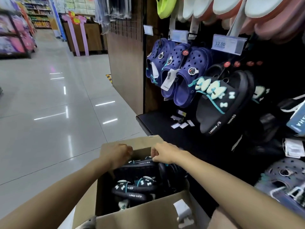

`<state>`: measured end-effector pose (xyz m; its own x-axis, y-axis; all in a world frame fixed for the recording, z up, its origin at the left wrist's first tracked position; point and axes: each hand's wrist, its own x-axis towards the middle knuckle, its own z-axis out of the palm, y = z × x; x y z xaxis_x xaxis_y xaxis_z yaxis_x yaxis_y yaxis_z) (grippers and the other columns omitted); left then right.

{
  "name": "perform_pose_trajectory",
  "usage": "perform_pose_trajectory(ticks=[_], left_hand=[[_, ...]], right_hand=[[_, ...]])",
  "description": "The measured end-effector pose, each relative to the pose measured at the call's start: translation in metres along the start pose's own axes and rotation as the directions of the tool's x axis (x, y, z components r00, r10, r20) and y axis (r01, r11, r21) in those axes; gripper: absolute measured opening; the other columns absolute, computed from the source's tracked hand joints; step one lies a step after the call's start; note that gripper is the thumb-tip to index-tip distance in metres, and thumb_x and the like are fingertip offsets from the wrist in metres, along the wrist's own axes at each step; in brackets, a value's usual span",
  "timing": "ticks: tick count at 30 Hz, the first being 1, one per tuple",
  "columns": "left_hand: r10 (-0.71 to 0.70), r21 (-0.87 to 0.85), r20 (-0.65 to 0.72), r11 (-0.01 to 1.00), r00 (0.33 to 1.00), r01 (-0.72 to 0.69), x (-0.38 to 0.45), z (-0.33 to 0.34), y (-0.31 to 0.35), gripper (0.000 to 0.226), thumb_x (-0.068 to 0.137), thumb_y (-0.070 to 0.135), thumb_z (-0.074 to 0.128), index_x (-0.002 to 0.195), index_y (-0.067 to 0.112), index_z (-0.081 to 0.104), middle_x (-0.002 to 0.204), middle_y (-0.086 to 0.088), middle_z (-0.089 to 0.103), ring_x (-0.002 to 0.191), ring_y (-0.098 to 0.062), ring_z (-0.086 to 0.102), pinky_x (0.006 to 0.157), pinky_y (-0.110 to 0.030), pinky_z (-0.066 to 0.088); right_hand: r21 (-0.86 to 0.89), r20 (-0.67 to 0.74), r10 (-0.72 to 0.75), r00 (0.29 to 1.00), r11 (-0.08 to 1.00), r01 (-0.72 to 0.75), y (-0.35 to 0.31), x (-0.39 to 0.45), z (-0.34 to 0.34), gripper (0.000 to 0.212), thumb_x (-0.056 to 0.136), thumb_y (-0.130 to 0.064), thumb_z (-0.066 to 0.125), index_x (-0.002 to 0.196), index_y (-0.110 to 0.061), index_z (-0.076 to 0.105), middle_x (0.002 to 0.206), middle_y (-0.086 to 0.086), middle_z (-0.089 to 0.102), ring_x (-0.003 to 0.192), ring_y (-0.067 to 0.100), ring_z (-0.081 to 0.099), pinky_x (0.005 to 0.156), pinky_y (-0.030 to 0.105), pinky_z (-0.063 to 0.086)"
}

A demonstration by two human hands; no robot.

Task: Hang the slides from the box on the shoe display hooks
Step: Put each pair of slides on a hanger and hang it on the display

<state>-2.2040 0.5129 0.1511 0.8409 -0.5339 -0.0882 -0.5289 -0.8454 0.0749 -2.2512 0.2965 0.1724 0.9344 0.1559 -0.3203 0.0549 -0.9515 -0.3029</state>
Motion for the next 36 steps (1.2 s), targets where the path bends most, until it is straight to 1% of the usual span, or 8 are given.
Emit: perform_pose_trajectory(ticks=[2, 4, 14, 18, 22, 27, 31, 36], left_hand=[[0.016, -0.01, 0.058, 1.0, 0.998, -0.015, 0.003, 0.013, 0.003, 0.026, 0.092, 0.031, 0.049, 0.116, 0.033, 0.06, 0.12, 0.006, 0.062, 0.11, -0.021, 0.058, 0.085, -0.023, 0.042], [0.032, -0.011, 0.101, 0.999, 0.994, -0.031, 0.006, 0.027, 0.004, 0.023, 0.093, 0.031, 0.05, 0.113, 0.028, 0.06, 0.119, 0.002, 0.062, 0.108, -0.022, 0.058, 0.085, -0.028, 0.044], [0.005, -0.021, 0.257, 1.0, 0.966, 0.001, 0.013, 0.106, -0.01, 0.03, 0.092, 0.04, 0.053, 0.121, 0.034, 0.058, 0.127, 0.008, 0.06, 0.117, -0.017, 0.056, 0.09, -0.03, 0.046], [-0.069, -0.068, 0.341, 0.993, 0.938, 0.098, 0.016, 0.138, -0.023, 0.028, 0.093, 0.039, 0.053, 0.12, 0.033, 0.059, 0.127, 0.006, 0.059, 0.116, -0.018, 0.058, 0.087, -0.031, 0.047], [-0.133, -0.178, 0.397, 0.959, 0.908, 0.218, 0.016, 0.174, -0.033, 0.03, 0.093, 0.036, 0.057, 0.118, 0.02, 0.058, 0.119, -0.005, 0.06, 0.112, -0.024, 0.058, 0.091, -0.034, 0.048], [-0.306, -0.326, 0.405, 0.832, 0.862, 0.449, 0.013, 0.209, -0.041, 0.053, 0.091, 0.044, 0.06, 0.131, 0.012, 0.047, 0.124, -0.015, 0.052, 0.115, -0.034, 0.054, 0.1, -0.039, 0.042], [-0.431, -0.441, 0.389, 0.689, 0.814, 0.575, 0.019, 0.221, -0.039, 0.058, 0.09, 0.044, 0.063, 0.128, 0.007, 0.04, 0.129, -0.021, 0.049, 0.118, -0.039, 0.052, 0.098, -0.04, 0.042], [-0.461, -0.487, 0.468, 0.577, 0.754, 0.655, 0.027, 0.231, -0.041, 0.065, 0.087, 0.049, 0.064, 0.13, 0.008, 0.04, 0.132, -0.022, 0.049, 0.122, -0.037, 0.05, 0.1, -0.037, 0.039]], right_hand=[[-0.016, 0.028, 0.004, 1.0, 1.0, -0.004, 0.002, 0.007, 0.014, 0.013, 0.088, -0.025, 0.062, 0.1, -0.027, 0.068, 0.109, -0.002, 0.068, 0.104, 0.023, 0.062, 0.087, 0.037, 0.05], [-0.014, 0.059, 0.004, 0.998, 1.0, -0.003, 0.004, 0.014, 0.029, 0.009, 0.088, -0.027, 0.063, 0.096, -0.03, 0.066, 0.111, 0.0, 0.069, 0.106, 0.023, 0.062, 0.096, 0.041, 0.048], [0.111, 0.243, 0.04, 0.969, 0.991, -0.069, 0.016, 0.047, 0.111, 0.02, 0.094, -0.03, 0.061, 0.111, -0.02, 0.067, 0.119, 0.003, 0.066, 0.111, 0.025, 0.06, 0.09, 0.038, 0.049], [0.197, 0.256, 0.083, 0.963, 0.971, -0.137, 0.02, 0.059, 0.141, 0.026, 0.093, -0.031, 0.061, 0.114, -0.016, 0.062, 0.12, 0.005, 0.064, 0.109, 0.026, 0.061, 0.093, 0.039, 0.05], [0.254, 0.235, 0.105, 0.966, 0.953, -0.165, 0.017, 0.07, 0.166, 0.034, 0.095, -0.031, 0.06, 0.124, -0.013, 0.057, 0.13, 0.01, 0.056, 0.12, 0.028, 0.053, 0.098, 0.037, 0.044], [0.274, 0.123, 0.19, 0.974, 0.937, -0.217, 0.009, 0.084, 0.19, 0.038, 0.098, -0.039, 0.054, 0.131, -0.02, 0.049, 0.137, 0.005, 0.044, 0.13, 0.027, 0.037, 0.106, 0.042, 0.038], [0.283, 0.05, 0.25, 0.967, 0.925, -0.254, 0.007, 0.093, 0.199, 0.039, 0.099, -0.041, 0.052, 0.134, -0.024, 0.048, 0.139, 0.003, 0.041, 0.132, 0.026, 0.033, 0.105, 0.042, 0.036], [0.249, -0.06, 0.306, 0.95, 0.926, -0.283, 0.013, 0.097, 0.204, 0.034, 0.099, -0.042, 0.052, 0.129, -0.027, 0.055, 0.133, 0.003, 0.042, 0.129, 0.023, 0.035, 0.103, 0.039, 0.037]])
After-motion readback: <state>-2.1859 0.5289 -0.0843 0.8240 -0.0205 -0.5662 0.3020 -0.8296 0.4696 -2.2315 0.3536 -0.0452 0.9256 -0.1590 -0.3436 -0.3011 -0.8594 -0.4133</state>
